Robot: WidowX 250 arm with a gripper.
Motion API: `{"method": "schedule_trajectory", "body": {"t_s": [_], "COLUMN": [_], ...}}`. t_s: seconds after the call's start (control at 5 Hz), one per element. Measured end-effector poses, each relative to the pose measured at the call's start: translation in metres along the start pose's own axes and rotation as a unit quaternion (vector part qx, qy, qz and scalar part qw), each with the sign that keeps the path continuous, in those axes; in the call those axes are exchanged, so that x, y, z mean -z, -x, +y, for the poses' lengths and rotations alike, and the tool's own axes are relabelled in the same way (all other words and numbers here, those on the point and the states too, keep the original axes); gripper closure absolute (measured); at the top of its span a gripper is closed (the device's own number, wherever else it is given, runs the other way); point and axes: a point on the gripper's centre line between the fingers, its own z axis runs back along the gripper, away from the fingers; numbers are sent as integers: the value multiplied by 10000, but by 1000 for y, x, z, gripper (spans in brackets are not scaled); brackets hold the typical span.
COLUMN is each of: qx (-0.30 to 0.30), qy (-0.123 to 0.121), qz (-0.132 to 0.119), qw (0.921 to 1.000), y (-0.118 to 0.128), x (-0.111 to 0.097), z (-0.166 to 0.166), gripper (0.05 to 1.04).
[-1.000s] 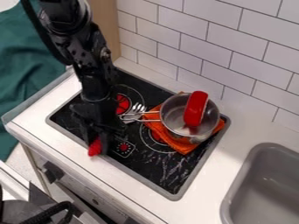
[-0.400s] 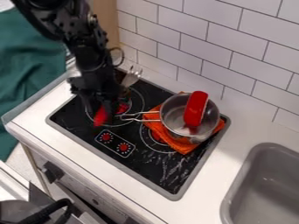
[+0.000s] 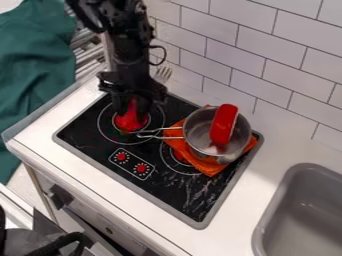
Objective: Moved the fork on the upper left side of the stove
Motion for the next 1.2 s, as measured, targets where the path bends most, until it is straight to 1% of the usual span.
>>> {"method": "schedule_trajectory", "body": {"t_s": [0.2,0.4,0.6,0.8,1.0,1.2], "qx": [-151,-335,-395,-355,-334,-151], "qy": [-132,-131,-134,-118,-145,-198], "qz": [76,112,146,255,240,302], "qw": [9998,9993,9990,9990,9990,9992], "y": [-12,-22,-26,-27,-28,-27], "x": [5,9,16,27,32,40], "z": [10,28,44,53,66,74], "gripper": [683,683,683,683,683,683]}}
